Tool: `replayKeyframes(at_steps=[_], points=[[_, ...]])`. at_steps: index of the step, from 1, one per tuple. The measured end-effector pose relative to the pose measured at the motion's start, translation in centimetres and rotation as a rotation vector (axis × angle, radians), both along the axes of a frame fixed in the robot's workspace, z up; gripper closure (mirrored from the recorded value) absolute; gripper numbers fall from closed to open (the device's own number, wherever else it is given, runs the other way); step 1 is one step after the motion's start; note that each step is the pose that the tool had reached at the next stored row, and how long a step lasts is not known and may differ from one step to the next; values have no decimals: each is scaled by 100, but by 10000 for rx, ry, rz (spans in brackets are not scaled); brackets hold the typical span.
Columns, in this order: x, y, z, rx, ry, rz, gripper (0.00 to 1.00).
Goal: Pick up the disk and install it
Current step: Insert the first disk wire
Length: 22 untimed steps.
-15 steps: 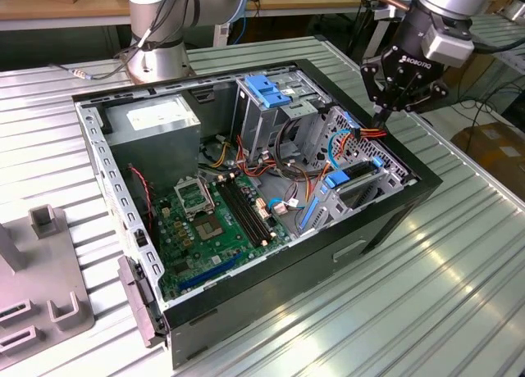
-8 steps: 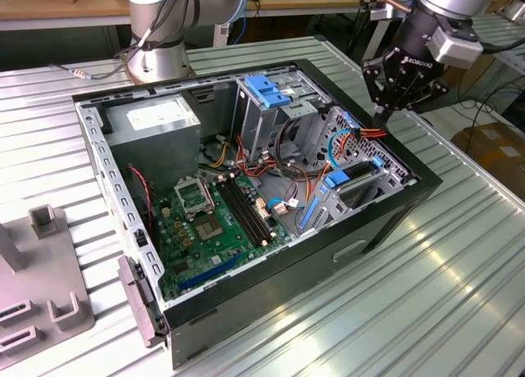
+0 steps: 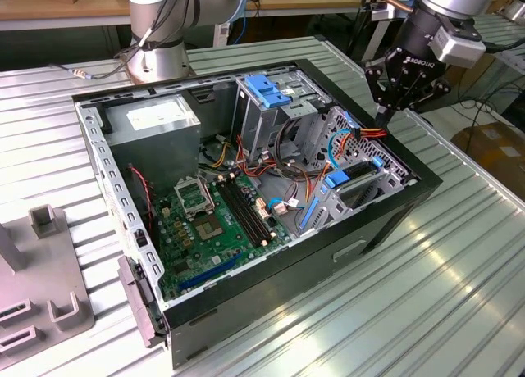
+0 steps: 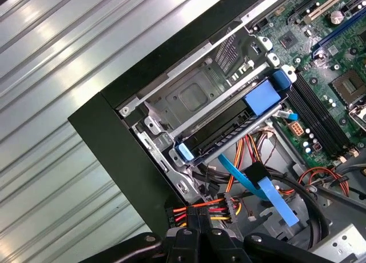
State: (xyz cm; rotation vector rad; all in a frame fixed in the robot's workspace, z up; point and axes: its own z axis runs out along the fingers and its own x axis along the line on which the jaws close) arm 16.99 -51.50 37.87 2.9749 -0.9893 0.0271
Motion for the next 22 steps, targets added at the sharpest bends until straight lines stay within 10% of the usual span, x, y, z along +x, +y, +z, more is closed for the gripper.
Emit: replayKeyframes(at_steps=[3,7,22], points=[[0,0,0,4,-8,1,88],[21,0,-8,19,-204,59,88],[68,-20,-50,20,-525,986,75]])
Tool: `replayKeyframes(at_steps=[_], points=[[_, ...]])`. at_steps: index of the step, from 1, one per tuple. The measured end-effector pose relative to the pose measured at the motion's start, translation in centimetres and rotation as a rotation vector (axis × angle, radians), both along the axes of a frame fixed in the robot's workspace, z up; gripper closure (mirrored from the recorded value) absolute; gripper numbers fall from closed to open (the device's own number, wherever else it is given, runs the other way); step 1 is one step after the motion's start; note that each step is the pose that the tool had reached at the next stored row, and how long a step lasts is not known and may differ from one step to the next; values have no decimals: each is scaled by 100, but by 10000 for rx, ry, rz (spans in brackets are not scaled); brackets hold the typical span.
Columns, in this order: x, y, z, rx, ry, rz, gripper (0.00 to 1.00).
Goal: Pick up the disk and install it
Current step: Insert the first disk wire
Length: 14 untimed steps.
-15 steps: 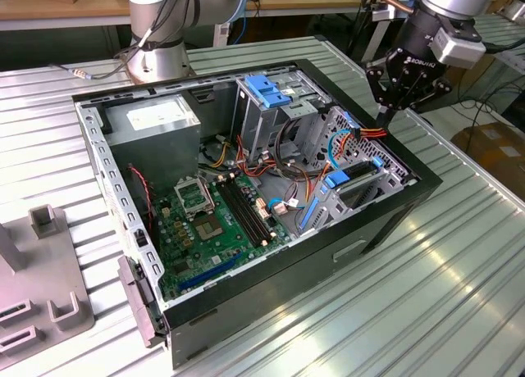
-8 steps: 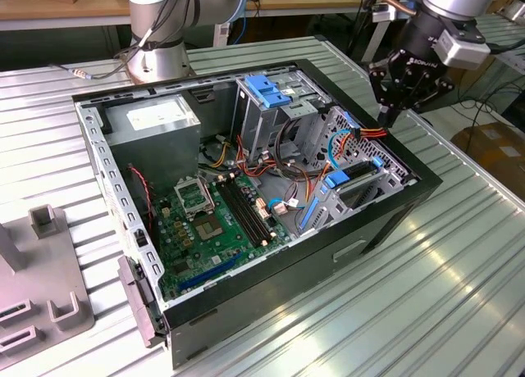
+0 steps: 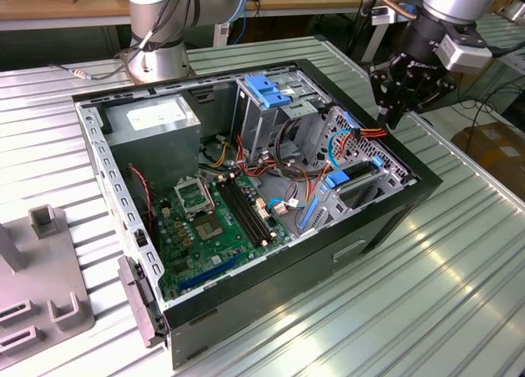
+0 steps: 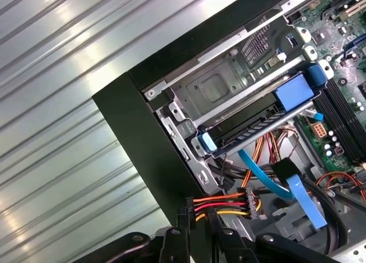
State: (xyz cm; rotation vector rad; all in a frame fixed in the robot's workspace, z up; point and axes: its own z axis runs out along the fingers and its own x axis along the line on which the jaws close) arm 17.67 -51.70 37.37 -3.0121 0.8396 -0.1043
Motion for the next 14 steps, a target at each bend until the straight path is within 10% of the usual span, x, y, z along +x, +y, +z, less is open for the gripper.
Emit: replayKeyframes(at_steps=[6,14], points=[[0,-32,-11,-2,-141,210,75],[-18,-41,-33,0,-146,407,75]])
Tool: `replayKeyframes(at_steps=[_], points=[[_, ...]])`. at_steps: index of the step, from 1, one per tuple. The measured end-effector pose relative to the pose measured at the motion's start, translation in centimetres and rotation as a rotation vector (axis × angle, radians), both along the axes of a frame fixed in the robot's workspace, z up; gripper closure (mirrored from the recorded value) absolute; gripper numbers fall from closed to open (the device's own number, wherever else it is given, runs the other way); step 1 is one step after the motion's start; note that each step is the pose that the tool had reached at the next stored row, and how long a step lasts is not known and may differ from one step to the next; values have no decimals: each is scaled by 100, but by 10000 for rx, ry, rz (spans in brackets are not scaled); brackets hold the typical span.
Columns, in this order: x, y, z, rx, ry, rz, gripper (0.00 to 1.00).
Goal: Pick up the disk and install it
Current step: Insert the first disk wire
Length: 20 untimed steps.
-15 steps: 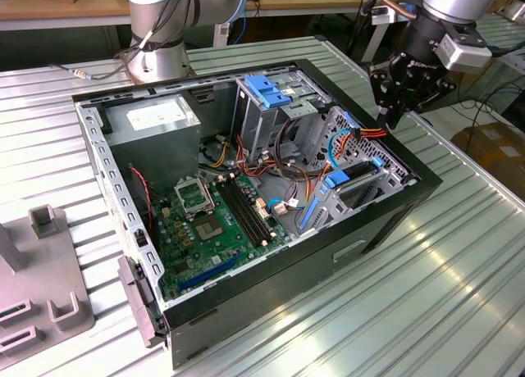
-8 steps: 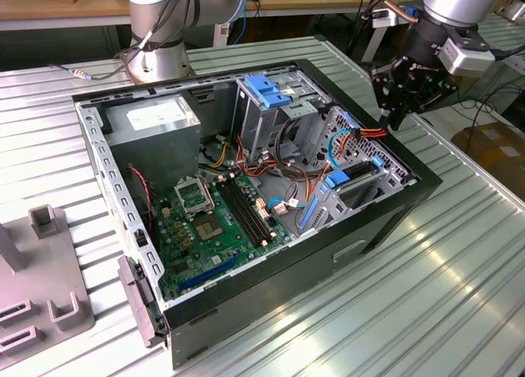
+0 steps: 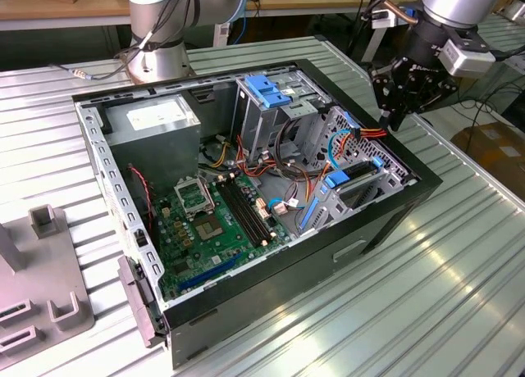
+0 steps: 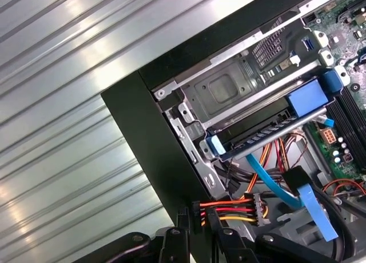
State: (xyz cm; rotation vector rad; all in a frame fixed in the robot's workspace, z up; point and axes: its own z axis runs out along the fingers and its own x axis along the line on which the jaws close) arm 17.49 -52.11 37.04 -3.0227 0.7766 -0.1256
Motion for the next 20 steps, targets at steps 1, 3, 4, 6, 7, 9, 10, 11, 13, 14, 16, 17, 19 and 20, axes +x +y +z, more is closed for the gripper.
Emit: replayKeyframes(at_steps=[1,3,4,6,7,9,10,11,13,14,16,17,19,20], points=[[-6,0,-8,-1,0,73,75],[-6,0,-28,-4,0,145,75],[-6,0,-46,-22,-8,188,75],[-6,0,-55,-34,-13,210,75],[-6,0,-56,-34,-13,210,75],[-6,0,-55,-35,-13,211,83],[-6,-1,-52,-33,-13,211,83],[-6,-1,-47,-31,-12,211,84],[-7,-1,-31,-32,-13,211,84],[-8,-1,-25,-31,-12,211,84],[-15,-1,-18,-31,-13,162,84],[-15,-1,-18,-30,-13,34,84],[-15,-1,-17,-34,-12,-249,84],[-15,-1,-17,-33,-12,-359,84]])
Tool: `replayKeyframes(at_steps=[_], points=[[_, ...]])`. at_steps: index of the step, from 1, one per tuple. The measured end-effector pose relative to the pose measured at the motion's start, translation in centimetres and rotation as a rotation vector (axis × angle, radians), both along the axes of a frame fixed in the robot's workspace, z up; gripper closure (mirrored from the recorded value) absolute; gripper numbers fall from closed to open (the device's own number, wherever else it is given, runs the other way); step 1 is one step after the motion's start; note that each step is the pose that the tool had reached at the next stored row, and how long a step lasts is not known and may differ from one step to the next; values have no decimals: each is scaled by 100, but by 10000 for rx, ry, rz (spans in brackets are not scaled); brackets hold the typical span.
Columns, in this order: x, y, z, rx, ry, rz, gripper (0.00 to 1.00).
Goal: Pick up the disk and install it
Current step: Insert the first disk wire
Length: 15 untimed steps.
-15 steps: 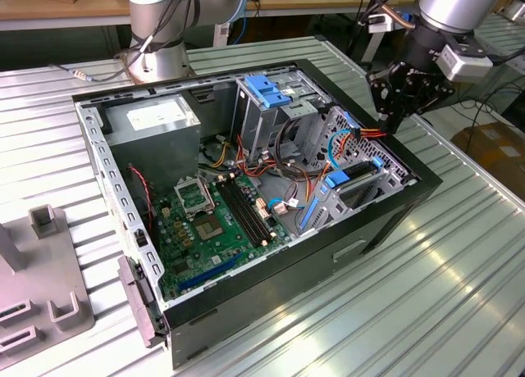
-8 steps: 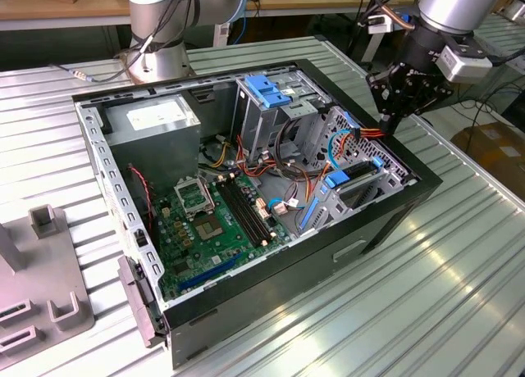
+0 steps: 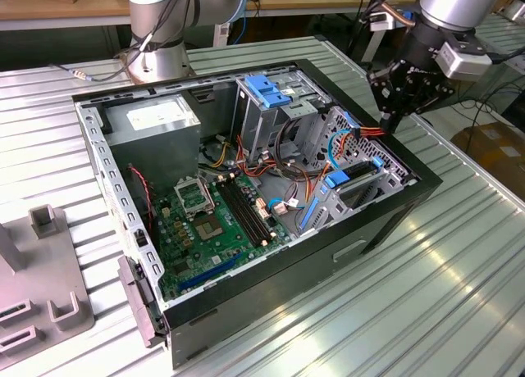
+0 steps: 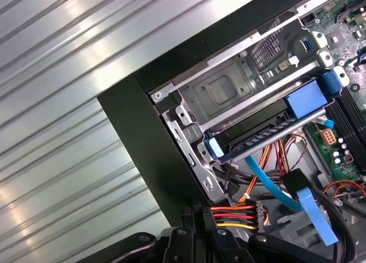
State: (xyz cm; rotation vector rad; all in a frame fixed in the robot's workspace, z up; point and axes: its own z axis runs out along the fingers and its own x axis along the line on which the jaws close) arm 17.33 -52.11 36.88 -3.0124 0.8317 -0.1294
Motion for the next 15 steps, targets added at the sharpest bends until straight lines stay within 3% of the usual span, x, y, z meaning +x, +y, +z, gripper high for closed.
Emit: replayKeyframes(at_steps=[8,12,15], points=[[-43,-1,0,0,0,-541,84],[-44,0,0,0,0,-1181,84],[-68,1,1,-2,0,-1307,84]])
